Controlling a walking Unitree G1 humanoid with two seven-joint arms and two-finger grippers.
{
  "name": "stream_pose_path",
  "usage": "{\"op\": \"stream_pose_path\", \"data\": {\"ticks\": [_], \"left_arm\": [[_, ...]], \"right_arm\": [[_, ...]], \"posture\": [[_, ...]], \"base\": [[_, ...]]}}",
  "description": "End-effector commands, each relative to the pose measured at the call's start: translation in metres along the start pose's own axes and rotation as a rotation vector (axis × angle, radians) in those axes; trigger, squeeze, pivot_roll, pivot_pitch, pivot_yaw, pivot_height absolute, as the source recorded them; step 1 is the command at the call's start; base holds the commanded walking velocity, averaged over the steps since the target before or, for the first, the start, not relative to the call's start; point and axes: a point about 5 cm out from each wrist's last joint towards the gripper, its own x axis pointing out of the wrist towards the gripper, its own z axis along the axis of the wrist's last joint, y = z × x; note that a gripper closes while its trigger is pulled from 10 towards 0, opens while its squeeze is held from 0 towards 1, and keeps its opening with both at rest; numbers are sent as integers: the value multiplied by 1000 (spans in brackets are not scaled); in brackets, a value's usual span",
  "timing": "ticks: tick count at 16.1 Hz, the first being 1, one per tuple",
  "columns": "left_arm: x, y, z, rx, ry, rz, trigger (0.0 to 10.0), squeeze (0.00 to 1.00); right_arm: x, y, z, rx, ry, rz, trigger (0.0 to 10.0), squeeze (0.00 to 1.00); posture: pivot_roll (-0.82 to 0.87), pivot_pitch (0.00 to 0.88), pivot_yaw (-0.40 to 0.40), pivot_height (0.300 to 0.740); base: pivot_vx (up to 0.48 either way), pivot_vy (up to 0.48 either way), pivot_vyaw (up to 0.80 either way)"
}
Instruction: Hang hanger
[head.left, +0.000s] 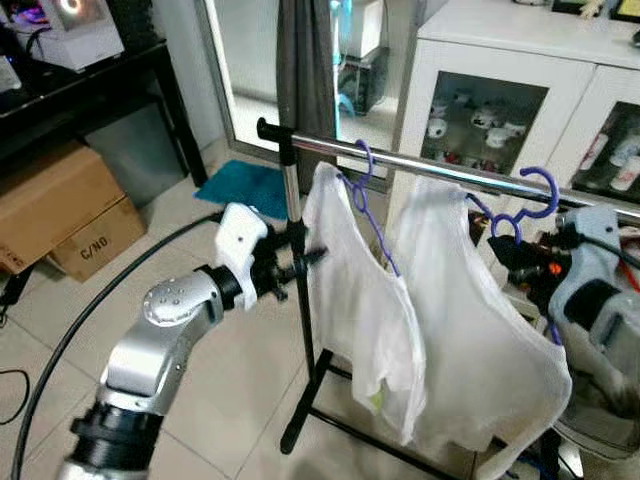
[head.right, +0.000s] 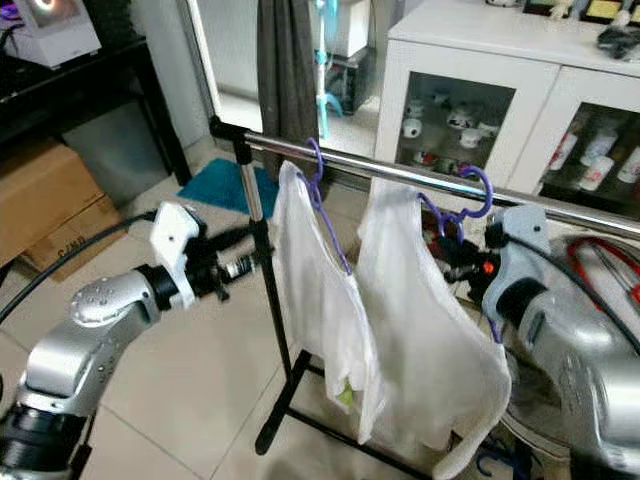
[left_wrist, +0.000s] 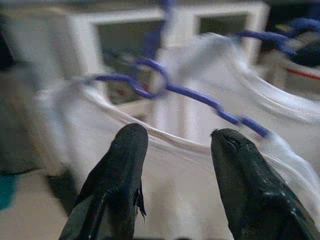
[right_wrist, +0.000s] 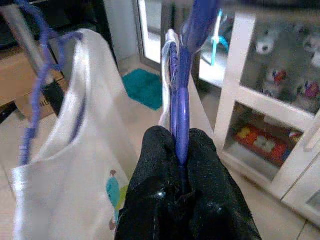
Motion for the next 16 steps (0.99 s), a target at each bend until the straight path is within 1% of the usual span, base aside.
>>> {"op": "stream_pose_path", "data": {"ticks": [1, 2, 4, 5, 6, 7, 9, 11, 12, 13, 14, 16], "left_arm": [[-4, 4, -1, 15, -2, 60, 10000, 0], [-3, 4, -5, 9, 4, 93, 10000, 0], [0, 3, -7, 9, 7, 118, 10000, 0], [1, 3, -9, 1, 5, 125, 10000, 0], [1, 1, -11, -9, 7, 142, 10000, 0], [-1, -2, -14, -19, 12, 150, 10000, 0], [-7, -7, -20, -31, 29, 170, 10000, 0], [-15, -6, -24, -36, 47, 196, 10000, 0], [-18, -5, -26, -37, 54, 206, 10000, 0], [-22, -6, -27, -41, 60, 223, 10000, 0], [-23, -6, -27, -47, 57, 232, 10000, 0], [-24, -10, -28, -55, 55, 243, 10000, 0]], "right_arm": [[-5, 7, 11, -37, -52, -10, 0, 0], [-8, 12, 12, -59, -57, -22, 0, 0], [-10, 22, 3, -76, -30, -33, 0, 0], [-12, 34, -11, -50, -2, -37, 0, 0], [-13, 41, -19, -24, 16, -44, 0, 0], [-12, 46, -31, 23, 28, -86, 0, 0], [-10, 52, -54, 91, 51, -167, 0, 0], [-8, 56, -66, 123, 48, -220, 0, 0], [-7, 60, -69, 94, 62, -211, 0, 0], [-6, 66, -71, 60, 47, -193, 0, 0], [-4, 69, -73, 69, 44, -189, 0, 0], [-4, 66, -75, 83, 28, -213, 0, 0]], "posture": [[-225, 0, 66, 740], [-230, 0, 73, 740], [-235, 0, 84, 740], [-239, 0, 85, 740], [-236, 0, 79, 740], [-228, 0, 68, 740], [-208, 0, 47, 740], [-183, 0, 34, 740], [-174, 0, 30, 740], [-158, 0, 22, 740], [-156, 0, 13, 740], [-149, 0, -16, 740]], "base": [[0, 0, 0], [0, 0, 0], [0, 0, 0], [0, 0, 0], [0, 0, 0], [0, 0, 0], [0, 0, 0], [0, 0, 0], [0, 0, 0], [0, 0, 0], [0, 0, 0], [0, 0, 0]]}}
